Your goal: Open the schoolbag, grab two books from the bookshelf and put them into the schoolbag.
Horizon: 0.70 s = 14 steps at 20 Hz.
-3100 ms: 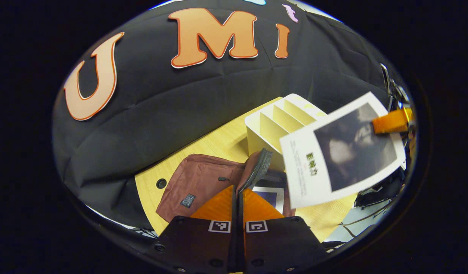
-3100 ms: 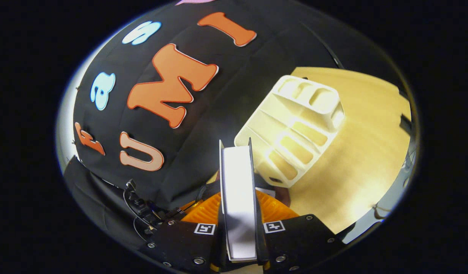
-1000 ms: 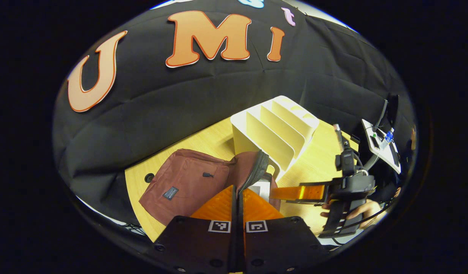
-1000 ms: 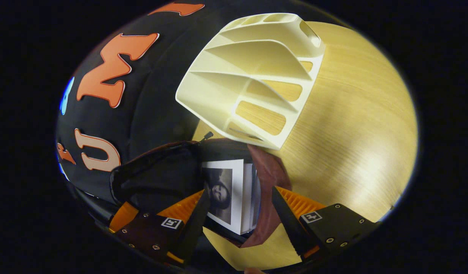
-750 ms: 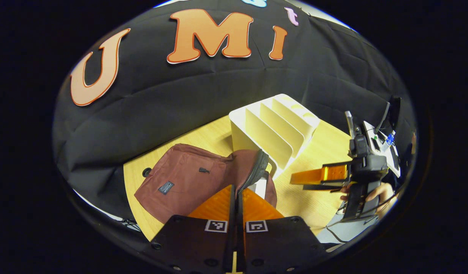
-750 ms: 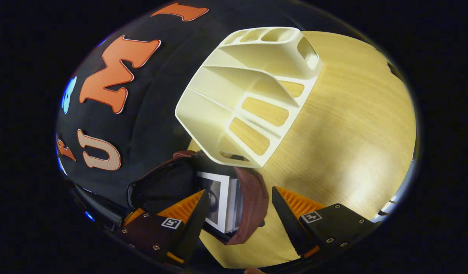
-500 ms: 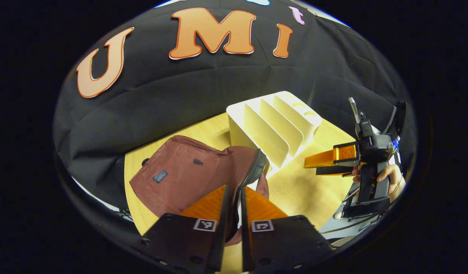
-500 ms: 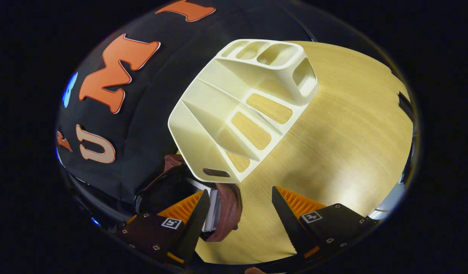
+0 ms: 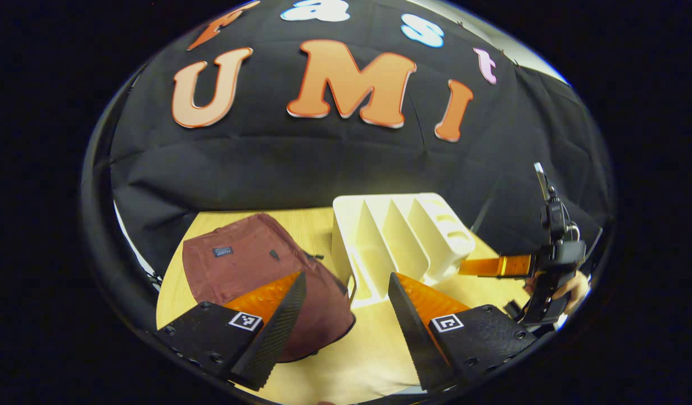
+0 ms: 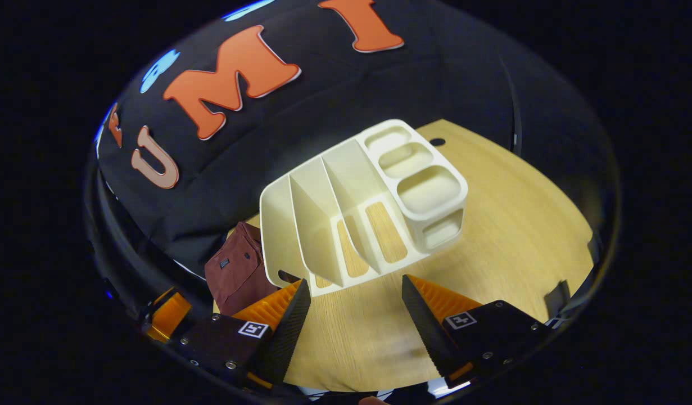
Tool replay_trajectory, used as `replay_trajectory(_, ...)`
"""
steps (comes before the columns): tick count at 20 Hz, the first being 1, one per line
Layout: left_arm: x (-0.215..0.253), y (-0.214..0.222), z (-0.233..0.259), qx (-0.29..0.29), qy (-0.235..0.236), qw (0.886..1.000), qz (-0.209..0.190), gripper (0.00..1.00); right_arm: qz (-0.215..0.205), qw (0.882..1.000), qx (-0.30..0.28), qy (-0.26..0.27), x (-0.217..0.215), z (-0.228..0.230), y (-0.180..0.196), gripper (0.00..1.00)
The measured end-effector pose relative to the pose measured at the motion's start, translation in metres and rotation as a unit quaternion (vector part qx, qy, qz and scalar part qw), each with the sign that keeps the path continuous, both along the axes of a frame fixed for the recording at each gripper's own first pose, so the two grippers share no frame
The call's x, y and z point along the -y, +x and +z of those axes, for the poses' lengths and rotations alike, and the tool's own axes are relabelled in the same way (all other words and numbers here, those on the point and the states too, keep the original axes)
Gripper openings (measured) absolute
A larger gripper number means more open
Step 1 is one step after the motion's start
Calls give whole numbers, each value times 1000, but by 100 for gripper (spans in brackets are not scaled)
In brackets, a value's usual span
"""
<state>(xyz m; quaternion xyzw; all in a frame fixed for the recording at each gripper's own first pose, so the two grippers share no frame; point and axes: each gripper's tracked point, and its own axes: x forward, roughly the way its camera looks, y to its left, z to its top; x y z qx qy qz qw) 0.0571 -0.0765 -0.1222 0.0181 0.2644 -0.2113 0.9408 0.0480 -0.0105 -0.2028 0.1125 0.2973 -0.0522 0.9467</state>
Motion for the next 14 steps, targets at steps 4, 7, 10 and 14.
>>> replay_trajectory(4,-3,15,72,113,-32,992,48,96,33,992,117,-44,-12,86,6,97)
replay_trajectory(7,-2,17,117,175,-47,981,67,97,51,973,204,-92,-19,151,2,97)
replay_trajectory(10,0,14,154,237,-63,966,83,96,58,952,270,-130,-24,196,-12,97)
replay_trajectory(14,5,3,170,273,-52,957,86,95,60,943,296,-142,-31,212,-17,96)
